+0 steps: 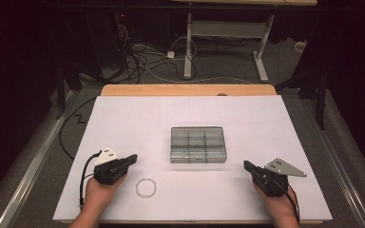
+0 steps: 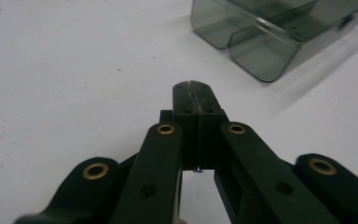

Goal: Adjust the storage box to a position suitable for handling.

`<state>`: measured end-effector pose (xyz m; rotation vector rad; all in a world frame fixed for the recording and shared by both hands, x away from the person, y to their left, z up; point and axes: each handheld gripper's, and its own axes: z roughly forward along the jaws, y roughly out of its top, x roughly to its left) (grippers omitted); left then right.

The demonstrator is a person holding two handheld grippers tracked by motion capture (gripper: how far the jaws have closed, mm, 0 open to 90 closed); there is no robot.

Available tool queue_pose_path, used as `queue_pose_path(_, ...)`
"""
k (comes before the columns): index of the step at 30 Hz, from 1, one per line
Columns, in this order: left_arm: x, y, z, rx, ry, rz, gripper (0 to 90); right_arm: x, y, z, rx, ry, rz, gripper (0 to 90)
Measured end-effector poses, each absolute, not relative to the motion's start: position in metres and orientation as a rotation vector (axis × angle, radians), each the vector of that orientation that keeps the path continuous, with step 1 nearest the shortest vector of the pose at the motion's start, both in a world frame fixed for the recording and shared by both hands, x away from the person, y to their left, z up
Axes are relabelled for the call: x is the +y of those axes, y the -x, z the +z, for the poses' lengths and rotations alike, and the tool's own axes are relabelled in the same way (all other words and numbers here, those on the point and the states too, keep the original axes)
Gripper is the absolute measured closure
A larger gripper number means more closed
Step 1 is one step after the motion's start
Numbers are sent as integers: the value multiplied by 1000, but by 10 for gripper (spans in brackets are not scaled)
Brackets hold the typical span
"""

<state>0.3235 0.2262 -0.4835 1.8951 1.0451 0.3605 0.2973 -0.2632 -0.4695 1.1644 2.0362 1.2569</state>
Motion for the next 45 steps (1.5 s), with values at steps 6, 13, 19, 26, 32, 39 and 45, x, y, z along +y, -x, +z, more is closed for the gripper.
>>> queue_pose_path(6,226,-333,-492,1119,-1896,377,879,-257,-317,-466,2022,-1181,1245,900)
queue_pose_path(13,225,-332,-493,1094,-1906,378,879,-253,-343,-466,2011,-1207,1245,900)
queue_pose_path(19,225,-330,-493,1054,-1903,381,881,-246,-368,-466,2012,-1242,1245,900)
queue_pose_path(26,226,-331,-494,1048,-1904,365,881,-231,-396,-465,2023,-1243,1203,900)
queue_pose_path(32,226,-330,-494,1048,-1895,370,881,-220,-419,-467,2024,-1264,1199,900)
queue_pose_path(39,230,-329,-494,1050,-1859,348,881,-208,-447,-468,2014,-1282,1182,900)
queue_pose_path(45,230,-330,-494,1050,-1865,334,881,-204,-461,-469,2024,-1304,1213,900)
